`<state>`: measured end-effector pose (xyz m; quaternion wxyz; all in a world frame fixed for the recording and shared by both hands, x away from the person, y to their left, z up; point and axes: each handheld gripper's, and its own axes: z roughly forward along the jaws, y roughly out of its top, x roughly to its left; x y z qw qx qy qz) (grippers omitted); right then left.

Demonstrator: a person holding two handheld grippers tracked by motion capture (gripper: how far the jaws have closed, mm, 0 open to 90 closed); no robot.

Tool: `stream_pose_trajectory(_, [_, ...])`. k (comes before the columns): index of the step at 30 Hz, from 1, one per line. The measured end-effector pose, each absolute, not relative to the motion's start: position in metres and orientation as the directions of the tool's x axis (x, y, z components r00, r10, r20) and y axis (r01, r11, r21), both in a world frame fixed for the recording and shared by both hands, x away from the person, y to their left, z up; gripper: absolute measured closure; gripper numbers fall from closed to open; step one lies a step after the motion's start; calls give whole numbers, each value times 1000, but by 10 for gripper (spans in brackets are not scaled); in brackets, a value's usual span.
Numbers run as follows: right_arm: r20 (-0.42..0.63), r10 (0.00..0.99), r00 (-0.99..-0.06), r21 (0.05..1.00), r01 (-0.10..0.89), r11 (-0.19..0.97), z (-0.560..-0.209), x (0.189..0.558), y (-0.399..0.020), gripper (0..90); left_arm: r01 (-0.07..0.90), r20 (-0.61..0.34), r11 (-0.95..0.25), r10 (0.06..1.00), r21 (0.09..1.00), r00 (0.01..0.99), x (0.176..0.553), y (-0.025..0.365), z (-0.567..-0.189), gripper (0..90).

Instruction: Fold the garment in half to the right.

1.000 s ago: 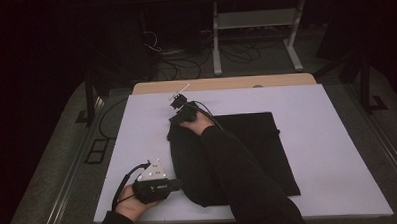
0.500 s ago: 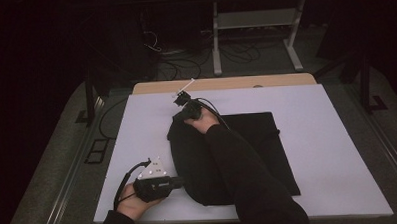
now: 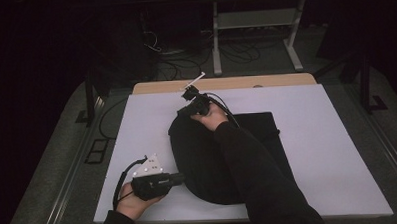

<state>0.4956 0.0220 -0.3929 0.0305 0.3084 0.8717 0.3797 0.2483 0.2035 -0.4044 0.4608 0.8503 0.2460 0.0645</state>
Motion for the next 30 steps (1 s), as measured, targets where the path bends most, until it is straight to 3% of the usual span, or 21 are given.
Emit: stream_pose_trajectory(30, [163, 636, -754, 733, 525, 433, -365, 492, -50, 867, 306, -130, -439, 387, 845, 913, 258, 154, -392, 811])
